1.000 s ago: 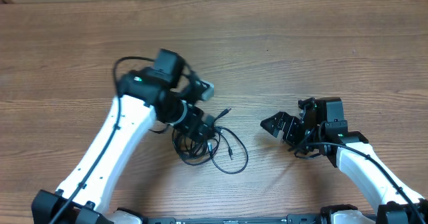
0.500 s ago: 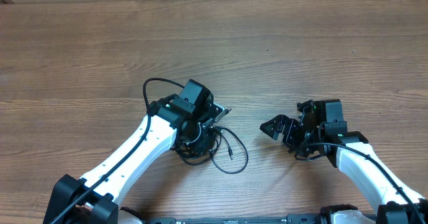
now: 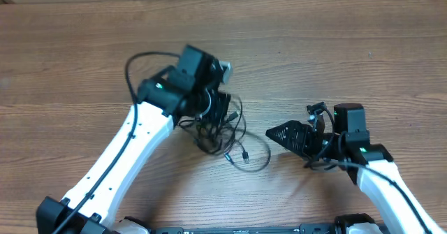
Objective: Untangle cables
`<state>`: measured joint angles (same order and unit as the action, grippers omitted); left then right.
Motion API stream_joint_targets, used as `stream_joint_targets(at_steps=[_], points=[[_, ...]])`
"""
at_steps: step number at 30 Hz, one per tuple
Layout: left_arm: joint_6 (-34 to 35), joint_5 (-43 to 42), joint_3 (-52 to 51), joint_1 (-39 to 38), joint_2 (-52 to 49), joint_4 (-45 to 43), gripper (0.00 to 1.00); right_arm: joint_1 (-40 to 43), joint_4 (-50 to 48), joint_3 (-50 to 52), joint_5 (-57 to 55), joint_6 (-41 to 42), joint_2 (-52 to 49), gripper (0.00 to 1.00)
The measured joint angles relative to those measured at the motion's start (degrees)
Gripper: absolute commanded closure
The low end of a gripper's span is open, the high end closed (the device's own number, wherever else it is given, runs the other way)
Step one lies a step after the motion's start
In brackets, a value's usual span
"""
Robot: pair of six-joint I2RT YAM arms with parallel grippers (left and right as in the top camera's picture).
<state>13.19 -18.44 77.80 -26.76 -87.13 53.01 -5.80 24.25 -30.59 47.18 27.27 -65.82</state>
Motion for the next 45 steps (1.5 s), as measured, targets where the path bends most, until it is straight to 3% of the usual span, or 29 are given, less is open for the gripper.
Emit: stream_joint_targets(at_steps=[8, 13, 17, 25, 29, 35, 40, 45], points=[[9.7, -0.57, 5.77, 0.35, 0.0, 0.2, 0.96, -10.03, -9.66, 0.04, -6.21, 6.14, 4.33, 0.0], [12.26, -4.22, 9.14, 0.35, 0.0, 0.55, 0.96, -20.96, -21.53, 0.02, -15.26, 12.81, 1.09, 0.0], [12.85, -8.37, 12.74, 0.35, 0.0, 0.81, 0.96, -28.2, -25.55, 0.02, -27.36, 20.17, -4.39, 0.0], [13.27, -16.65, 22.4, 2.4, 0.13, 1.4, 0.96, -28.85, -30.53, 0.02, -41.66, 27.32, -16.79, 0.01], [13.27, -22.69, 24.24, 5.7, 1.31, 2.32, 0.96, -23.87, -27.76, 0.02, -47.63, 30.6, -18.32, 0.0], [10.56, -29.94, 24.46, 15.76, 2.19, 9.6, 0.96, -7.61, -14.73, -2.47, -53.81, 31.26, -17.86, 0.0], [5.2, -30.36, 24.48, 24.26, 2.19, 13.6, 0.96, 3.78, -7.54, -4.35, -55.25, 25.99, -17.86, 0.01], [1.4, -23.5, 24.48, 28.3, 2.19, 17.75, 0.95, 12.39, -1.9, -5.68, -55.3, 18.78, -17.86, 0.0]])
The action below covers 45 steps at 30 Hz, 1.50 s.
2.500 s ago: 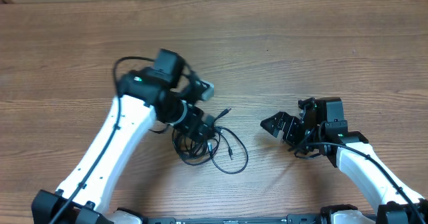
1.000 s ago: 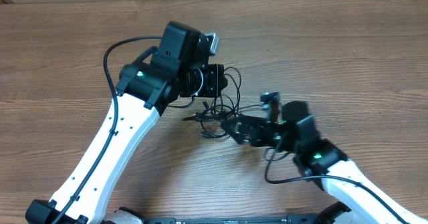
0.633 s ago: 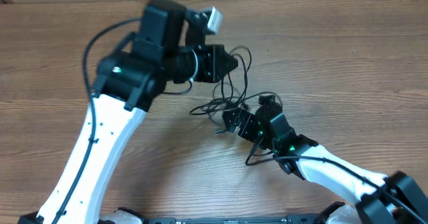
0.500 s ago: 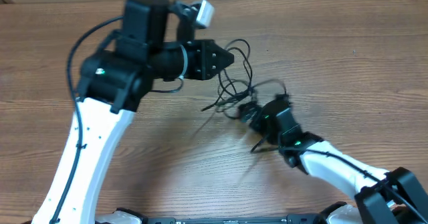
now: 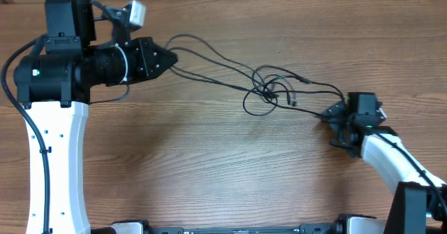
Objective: Untangle cables
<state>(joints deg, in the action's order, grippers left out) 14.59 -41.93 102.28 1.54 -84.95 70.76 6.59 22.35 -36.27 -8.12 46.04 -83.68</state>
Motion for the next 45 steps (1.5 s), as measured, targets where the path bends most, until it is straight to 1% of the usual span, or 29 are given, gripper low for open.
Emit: stream_joint_targets(at_steps=[5, 8, 11, 12, 14, 15, 16, 18, 19, 22, 25, 30, 33, 36, 38, 40, 43, 45], points=[[-1.95, 10.71, 0.0, 0.44, 0.0, 1.97, 0.95, 7.28, 5.18, -2.43, 0.07, -3.28, 0.0, 0.0], [-2.38, 18.51, 0.0, 0.44, 0.0, 2.69, 0.95, 11.26, 7.93, -4.48, 0.33, -4.83, 0.0, 0.0], [-2.23, 27.71, 0.0, 0.46, 0.0, 3.02, 0.92, 14.27, 9.92, -6.03, -0.04, -5.57, 0.0, 0.0], [-1.84, 30.62, 0.0, 0.59, 0.0, 3.06, 0.9, 15.08, 10.16, -6.29, -0.22, -5.64, 0.0, 0.0], [-0.98, 35.95, 0.0, 0.74, -0.02, 3.41, 0.78, 15.82, 10.32, -6.43, -0.46, -5.81, 0.0, 0.0], [-0.37, 38.34, 0.0, 0.83, -0.04, 3.43, 0.74, 15.98, 10.47, -6.43, -0.55, -5.79, 0.0, 0.01], [0.55, 40.61, 0.02, 0.98, -0.09, 3.41, 0.73, 16.06, 10.6, -6.43, -0.66, -5.77, 0.0, 0.01], [1.53, 42.29, 0.11, 1.25, -0.22, 3.43, 0.66, 16.2, 10.64, -6.43, -0.22, -5.9, 0.0, 0.0], [1.88, 42.29, 0.2, 1.49, -0.42, 3.45, 0.62, 16.2, 10.6, -6.43, 0.2, -6.27, 0.0, 0.01], [2.34, 40.0, 0.26, 1.38, -1.92, 3.43, 0.39, 16.24, 10.93, -6.58, 2.93, -8.41, 0.0, 0.0], [2.78, 36.3, 0.31, 0.44, -4.39, 3.45, 0.0, 16.26, 12.92, -7.67, 8.92, -12.7, 0.0, 0.0], [3.26, 26.93, 0.31, -2.14, -9.77, 3.39, 0.0, 16.24, 19.19, -11.47, 23.93, -21.24, 0.04, 0.0], [3.26, 20.5, 0.31, -3.87, -13.03, 3.39, 0.01, 16.24, 25.49, -14.23, 31.61, -26.08, 0.44, 0.0], [3.56, 16.06, 0.33, -5.97, -16.46, 3.3, 0.01, 16.26, 32.74, -18.03, 38.49, -30.27, 1.42, 0.0], [4.13, 14.43, 0.33, -7.52, -18.75, 3.02, 0.01, 16.26, 36.0, -20.63, 42.69, -32.83, 2.27, 0.0], [5.01, 13.22, 0.35, -9.38, -21.46, 2.73, 0.01, 16.24, 38.38, -23.5, 49.22, -36.85, 3.52, 0.0], [6.1, 12.26, 0.37, -11.45, -24.9, 2.43, 0.01, 16.24, 39.08, -25.62, 59.82, -44.83, 5.4, 0.0], [6.6, 11.89, 0.37, -12.63, -27.08, 2.25, 0.01, 16.24, 39.23, -25.88, 63.32, -48.65, 6.1, 0.0]])
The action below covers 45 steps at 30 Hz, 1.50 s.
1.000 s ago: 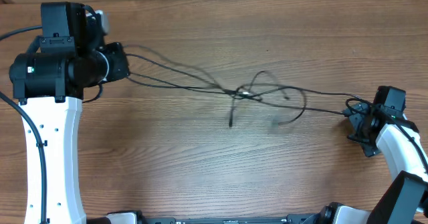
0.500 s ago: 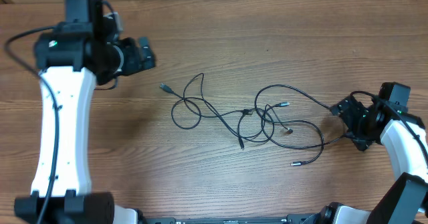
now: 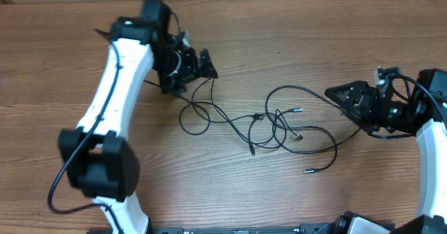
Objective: Untangle cables
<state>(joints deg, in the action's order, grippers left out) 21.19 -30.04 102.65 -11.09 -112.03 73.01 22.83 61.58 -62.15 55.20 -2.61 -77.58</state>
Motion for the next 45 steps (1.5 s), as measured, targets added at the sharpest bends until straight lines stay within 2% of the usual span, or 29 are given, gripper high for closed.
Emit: stream_joint_targets(at_steps=[2, 7, 14, 20, 22, 23, 24, 25, 26, 29, 33, 39, 41, 45], points=[[0.33, -0.17, -0.02, -0.94, -1.64, -0.15, 0.0, -0.13, 0.33, 0.0, -0.63, -1.66, 0.02, 0.0], [0.98, -0.42, -0.02, -2.08, -3.41, -2.01, 0.0, -3.21, -0.31, 0.04, -10.95, 2.1, -0.15, 0.0], [1.66, 0.02, 0.04, -3.5, -3.43, -5.55, 0.0, -21.66, -10.6, 1.51, -22.97, 6.03, -0.81, 0.0], [5.77, 3.21, 0.04, -6.93, -3.43, -5.33, 0.01, -36.96, -14.16, 2.34, -42.62, 14.82, -6.91, 0.11], [7.17, 4.17, 0.04, -7.85, -3.43, -5.31, 0.01, -38.95, -14.84, 2.34, -47.01, 17.29, -9.35, 0.24], [7.93, 4.59, 0.04, -8.15, -3.43, -5.31, 0.0, -39.63, -15.65, 2.38, -48.98, 18.78, -11.21, 0.37], [8.76, 4.85, 0.04, -8.48, -3.43, -5.29, 0.0, -39.8, -15.96, 2.38, -49.51, 18.8, -12.17, 0.55], [9.51, 5.14, 0.04, -8.72, -3.43, -5.33, 0.0, -39.87, -16.37, 2.38, -50.1, 19.65, -13.55, 0.88], [10.45, 5.44, 0.02, -8.81, -3.43, -5.29, 0.0, -39.91, -16.68, 2.38, -50.6, 20.33, -15.3, 0.96], [13.31, 6.49, -0.33, -8.81, -3.43, -5.46, 0.0, -39.87, -15.69, 2.51, -50.53, 21.59, -18.12, 0.96], [16.46, 6.95, -5.09, -8.87, -3.41, -8.24, 0.13, -38.91, -9.57, 0.81, -48.78, 21.92, -18.16, 0.96], [19.12, 7.37, -18.62, -12.13, -3.45, -18.51, 0.28, -34.47, -1.11, -12.68, -44.09, 19.04, -13.66, 0.96], [20.2, 7.39, -22.29, -13.4, -3.45, -21.66, 0.36, -33.55, 0.61, -17.31, -43.23, 18.27, -10.88, 0.96], [21.11, 7.91, -25.4, -14.38, -3.5, -22.91, 0.42, -31.34, 4.63, -23.47, -43.43, 17.29, -5.4, 0.96]])
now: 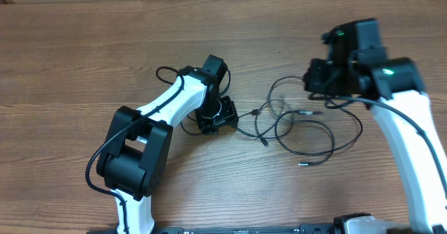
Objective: Untangle cables
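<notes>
Thin black cables (293, 119) lie in loose crossing loops on the wooden table (84, 59), with small plugs at several free ends. My left gripper (222, 121) points down at the table at the left end of the tangle. It is shut on a cable that leaves it toward the right. My right gripper (313, 80) is raised over the upper right of the tangle. It is shut on a cable that arcs leftward from it and down into the loops. The overhead view hides the jaws of both grippers under their bodies.
A short cable loop (167, 72) shows behind the left arm (160, 112). The right arm (412, 136) rises along the right edge. The table's far edge runs along the top of the view.
My left gripper has moved from the upper left down and right to the tangle's left end. My right gripper has moved up and left. The loops are bunched closer together than before.
First the cables were a tight knot under my left gripper, with my right gripper nearby. Then both grippers held them stretched wide across the table. Then the cables lay slacker in open loops. Now the grippers are closer and the loops lie between them.
</notes>
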`<state>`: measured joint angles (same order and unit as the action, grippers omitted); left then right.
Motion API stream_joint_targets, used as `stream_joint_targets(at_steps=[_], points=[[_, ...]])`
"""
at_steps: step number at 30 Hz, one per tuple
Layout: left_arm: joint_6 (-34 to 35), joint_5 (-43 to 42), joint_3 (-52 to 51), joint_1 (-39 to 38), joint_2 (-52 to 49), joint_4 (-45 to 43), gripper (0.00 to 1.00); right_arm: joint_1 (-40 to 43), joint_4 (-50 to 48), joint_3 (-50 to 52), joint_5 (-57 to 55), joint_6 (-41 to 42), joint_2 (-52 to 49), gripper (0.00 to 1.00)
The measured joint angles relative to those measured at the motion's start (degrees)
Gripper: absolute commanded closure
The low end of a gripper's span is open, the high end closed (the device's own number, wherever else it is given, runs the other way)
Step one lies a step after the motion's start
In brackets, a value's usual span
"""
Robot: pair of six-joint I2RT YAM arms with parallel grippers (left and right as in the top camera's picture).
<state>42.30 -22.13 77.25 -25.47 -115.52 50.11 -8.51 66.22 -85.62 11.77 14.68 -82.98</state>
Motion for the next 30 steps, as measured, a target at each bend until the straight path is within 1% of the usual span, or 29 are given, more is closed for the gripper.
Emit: stream_joint_targets(at_steps=[4, 6, 9, 10, 11, 12, 13, 14, 15, 16, 17, 19, 20, 24, 28, 29, 30], points=[[-0.24, 2.56, -0.04, 1.77, 0.0, 0.9, 0.48, 5.03, 3.52, -2.58, -4.55, 1.03, 2.45, 0.96], [-0.7, 4.7, -0.04, 3.72, 0.0, 3.61, 0.52, 8.9, 4.5, -3.39, -7.19, 1.84, 2.91, 0.96], [-2.03, 8.48, -0.04, 8.66, 0.0, 8.41, 0.57, 15.02, 4.59, -3.74, -9.29, 2.67, 3.52, 0.95], [-2.6, 9.6, -0.04, 10.71, 0.0, 9.77, 0.63, 16.79, 4.74, -3.76, -9.38, 2.91, 3.67, 0.89], [-3.54, 10.6, -0.04, 13.14, 0.0, 10.82, 0.69, 18.36, 5.11, -3.76, -9.18, 3.23, 3.78, 0.81], [-4.31, 11.52, -0.04, 15.67, 0.0, 11.54, 0.81, 19.85, 5.49, -3.76, -8.46, 3.32, 3.82, 0.71], [-4.9, 12.02, -0.04, 17.73, 0.0, 11.89, 0.87, 20.33, 5.79, -3.74, -7.85, 3.69, 3.82, 0.66], [-5.46, 12.61, -0.04, 19.85, 0.0, 12.17, 0.91, 20.52, 6.08, -3.72, -6.88, 3.63, 3.8, 0.59], [-6.1, 13.09, -0.04, 21.81, 0.0, 12.39, 0.93, 20.33, 6.47, -3.63, -6.21, 3.8, 3.74, 0.51], [-6.67, 13.6, -0.04, 24.22, 0.0, 12.66, 0.93, 19.78, 6.82, -3.32, -5.35, 3.78, 3.72, 0.37], [-6.95, 13.97, -0.04, 25.99, 0.0, 12.9, 0.94, 19.21, 7.04, -2.62, -4.9, 3.72, 3.63, 0.27], [-7.98, 14.34, -0.04, 29.79, 0.0, 13.55, 0.92, 18.25, 7.28, -0.63, -4.24, 4.55, 3.13, 0.14], [-8.61, 14.27, -0.04, 31.32, 0.0, 13.7, 0.89, 17.88, 6.82, 0.9, -4.02, 4.98, 2.62, 0.11], [-12.76, 13.11, -0.04, 36.09, 0.0, 13.73, 0.8, 17.51, 3.21, 8.96, -3.41, 6.69, -1.6, 0.09], [-18.36, 8.57, -0.04, 37.53, 0.0, 12.79, 0.6, 17.29, -1.49, 17.25, -0.42, 8.04, -6.47, 0.1], [-19.58, 7.15, -0.04, 37.35, 0.0, 12.44, 0.53, 16.98, -3.08, 19.1, 0.76, 8.2, -7.15, 0.1], [-20.65, 5.84, -0.04, 36.96, 0.0, 12.17, 0.42, 16.41, -5.25, 21.27, 2.08, 8.41, -7.72, 0.09]])
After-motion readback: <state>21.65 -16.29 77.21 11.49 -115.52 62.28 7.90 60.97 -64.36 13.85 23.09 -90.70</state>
